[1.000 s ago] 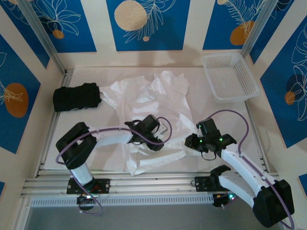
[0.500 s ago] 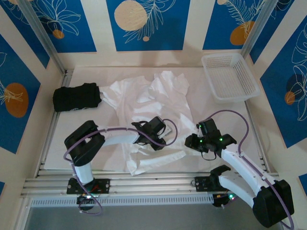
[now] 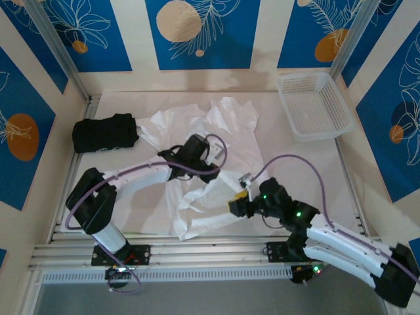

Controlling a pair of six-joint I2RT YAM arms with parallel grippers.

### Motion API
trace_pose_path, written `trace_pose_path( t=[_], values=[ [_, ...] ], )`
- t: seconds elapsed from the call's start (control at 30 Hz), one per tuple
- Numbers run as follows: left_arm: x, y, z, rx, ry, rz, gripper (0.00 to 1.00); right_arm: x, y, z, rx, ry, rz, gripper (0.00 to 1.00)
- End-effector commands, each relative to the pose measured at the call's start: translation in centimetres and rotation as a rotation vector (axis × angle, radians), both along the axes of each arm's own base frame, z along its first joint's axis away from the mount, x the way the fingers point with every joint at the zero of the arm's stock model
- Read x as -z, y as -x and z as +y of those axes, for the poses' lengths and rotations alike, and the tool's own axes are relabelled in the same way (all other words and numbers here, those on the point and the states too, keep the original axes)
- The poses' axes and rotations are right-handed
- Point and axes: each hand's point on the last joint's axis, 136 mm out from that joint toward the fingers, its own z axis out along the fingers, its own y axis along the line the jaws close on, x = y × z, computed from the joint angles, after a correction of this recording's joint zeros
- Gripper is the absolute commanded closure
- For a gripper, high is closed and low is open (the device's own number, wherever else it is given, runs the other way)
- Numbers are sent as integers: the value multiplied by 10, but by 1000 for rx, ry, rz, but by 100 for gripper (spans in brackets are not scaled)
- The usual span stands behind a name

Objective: Fold the inside-out t-shirt

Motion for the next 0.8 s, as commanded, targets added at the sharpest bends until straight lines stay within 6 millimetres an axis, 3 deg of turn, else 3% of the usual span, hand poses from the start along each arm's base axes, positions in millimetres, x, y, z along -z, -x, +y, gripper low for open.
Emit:
trace_pose_path(
  t=[0.0, 0.17, 0.33, 0.6, 0.77],
  values=[
    [-41, -1, -3, 2, 116, 124, 100, -24, -31, 28, -33, -7, -412, 50],
    [-75, -11, 7, -24, 131, 138, 100, 9, -59, 56, -34, 176, -541, 55],
    [-97, -4, 8, 31, 125, 123, 100, 34, -95, 57, 48, 282, -587, 60],
    [-136, 10, 15, 100, 162, 42, 100, 53, -139, 43, 126, 353, -554, 63],
    [-180, 21, 10, 135, 279, -11, 100, 58, -165, 57, 155, 402, -547, 62]
  ],
)
